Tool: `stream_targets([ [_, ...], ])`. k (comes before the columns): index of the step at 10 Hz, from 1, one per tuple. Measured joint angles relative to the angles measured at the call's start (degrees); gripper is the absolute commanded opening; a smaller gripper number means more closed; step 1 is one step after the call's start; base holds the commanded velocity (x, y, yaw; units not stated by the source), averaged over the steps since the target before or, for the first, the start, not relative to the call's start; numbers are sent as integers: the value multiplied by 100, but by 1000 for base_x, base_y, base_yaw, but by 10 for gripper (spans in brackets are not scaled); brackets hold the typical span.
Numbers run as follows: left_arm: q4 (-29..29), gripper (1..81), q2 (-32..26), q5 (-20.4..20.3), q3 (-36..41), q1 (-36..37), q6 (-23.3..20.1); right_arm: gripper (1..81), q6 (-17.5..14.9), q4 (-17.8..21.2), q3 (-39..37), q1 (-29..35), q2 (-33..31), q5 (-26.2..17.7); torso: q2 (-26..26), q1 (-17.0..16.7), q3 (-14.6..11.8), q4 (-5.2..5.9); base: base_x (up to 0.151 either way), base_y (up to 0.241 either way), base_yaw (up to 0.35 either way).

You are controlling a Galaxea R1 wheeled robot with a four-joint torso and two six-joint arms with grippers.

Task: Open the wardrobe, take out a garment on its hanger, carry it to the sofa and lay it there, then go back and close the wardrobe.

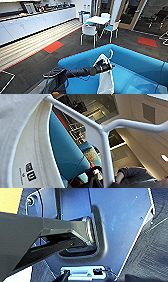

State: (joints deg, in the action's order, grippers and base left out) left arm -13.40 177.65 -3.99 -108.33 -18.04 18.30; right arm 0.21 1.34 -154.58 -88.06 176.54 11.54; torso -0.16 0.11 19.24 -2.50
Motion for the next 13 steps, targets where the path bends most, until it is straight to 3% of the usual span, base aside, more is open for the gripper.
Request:
stream_targets([
  [3,327,10,-9,90,-752,-17,2,811,1,0,0,-2,0,2,0,0,2,0,0,0,0],
  [5,486,10,-210,226,-851,-12,2,811,1,0,-2,0,0,2,0,0,2,0,0,0,0],
  [10,1125,10,-990,432,72,-144,-5,811,6,2,-2,-5,9,5,0,0,2,0,0,0,0],
  [13,1655,10,-1310,567,-50,-494,-17,811,9,4,-2,-5,11,16,0,0,2,0,0,0,0],
])
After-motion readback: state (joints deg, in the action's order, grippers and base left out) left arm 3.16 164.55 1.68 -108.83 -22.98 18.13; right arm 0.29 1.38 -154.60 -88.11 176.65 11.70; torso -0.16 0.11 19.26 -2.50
